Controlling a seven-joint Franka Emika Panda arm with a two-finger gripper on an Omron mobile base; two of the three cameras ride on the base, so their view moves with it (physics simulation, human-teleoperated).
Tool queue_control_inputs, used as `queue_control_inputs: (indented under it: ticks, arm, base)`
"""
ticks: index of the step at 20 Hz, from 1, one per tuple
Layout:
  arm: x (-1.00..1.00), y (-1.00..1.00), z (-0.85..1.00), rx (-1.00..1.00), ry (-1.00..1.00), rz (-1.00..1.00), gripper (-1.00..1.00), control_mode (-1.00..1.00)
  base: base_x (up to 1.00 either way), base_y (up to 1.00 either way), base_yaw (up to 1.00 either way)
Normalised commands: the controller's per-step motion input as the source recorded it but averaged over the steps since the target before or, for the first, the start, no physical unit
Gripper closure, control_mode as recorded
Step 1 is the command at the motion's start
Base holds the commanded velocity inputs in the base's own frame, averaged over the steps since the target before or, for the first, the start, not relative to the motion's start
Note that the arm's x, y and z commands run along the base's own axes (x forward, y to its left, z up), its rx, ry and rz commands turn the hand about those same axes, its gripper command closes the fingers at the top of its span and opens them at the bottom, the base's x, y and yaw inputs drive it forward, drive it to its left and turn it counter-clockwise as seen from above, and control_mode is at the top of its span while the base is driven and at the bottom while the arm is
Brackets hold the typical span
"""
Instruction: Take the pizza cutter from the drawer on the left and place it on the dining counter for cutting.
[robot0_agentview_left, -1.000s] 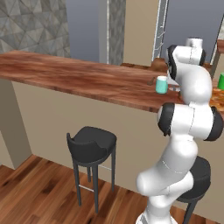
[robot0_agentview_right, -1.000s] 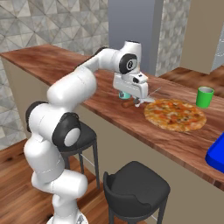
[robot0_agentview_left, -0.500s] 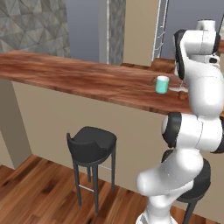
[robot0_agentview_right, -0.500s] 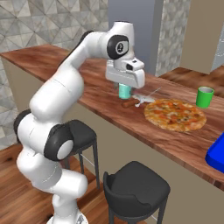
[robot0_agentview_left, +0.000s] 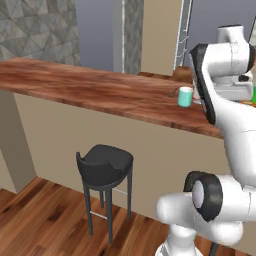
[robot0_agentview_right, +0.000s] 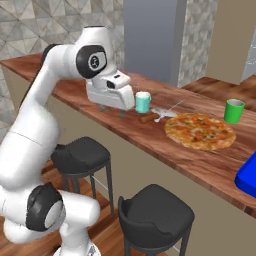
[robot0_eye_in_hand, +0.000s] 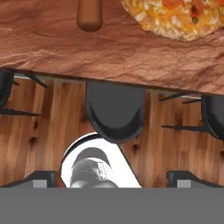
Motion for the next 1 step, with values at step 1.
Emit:
queue_control_inputs:
  ticks: [1]
  arm:
    - [-1.0, 0.71, 0.13, 0.0, -0.09, 0.07, -1.0, -1.0]
  base:
    - [0.0, 0.0, 0.0]
